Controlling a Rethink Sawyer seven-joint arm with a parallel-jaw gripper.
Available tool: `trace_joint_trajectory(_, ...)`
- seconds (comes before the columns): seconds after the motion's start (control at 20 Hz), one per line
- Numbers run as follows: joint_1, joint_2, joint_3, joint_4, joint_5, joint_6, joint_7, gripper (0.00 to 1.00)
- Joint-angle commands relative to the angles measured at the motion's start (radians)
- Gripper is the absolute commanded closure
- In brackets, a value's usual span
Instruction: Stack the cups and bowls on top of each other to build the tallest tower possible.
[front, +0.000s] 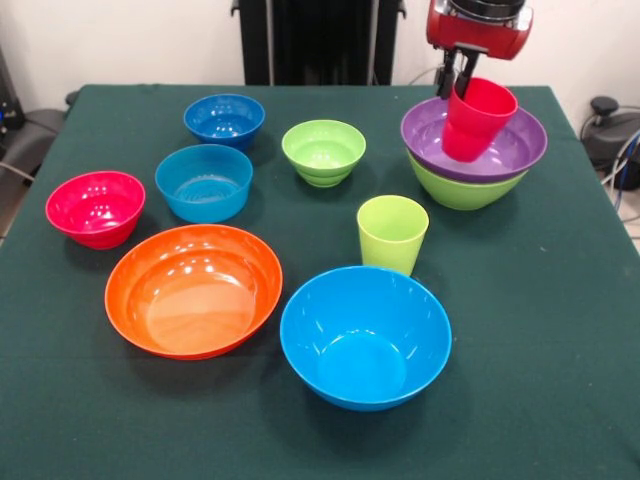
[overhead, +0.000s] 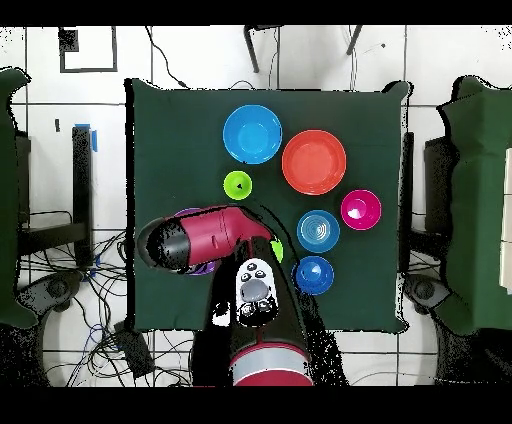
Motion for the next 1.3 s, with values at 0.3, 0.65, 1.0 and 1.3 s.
trace_joint_trajectory(0.3, 0.005, 0.052, 0.042, 0.004, 0.041, -0.117, 0.107, 1.0)
trace_joint_trajectory(0.65, -0.004, 0.059, 0.049, 0.022, 0.069, -0.123, 0.091, 1.0)
trace_joint_trajectory(1.0, -0.002, 0.06, 0.033, 0.036, 0.069, -0.126, 0.084, 1.0)
trace_joint_trajectory(1.3, -0.002, 0.059, 0.03, 0.056, 0.068, -0.14, 0.09, 1.0)
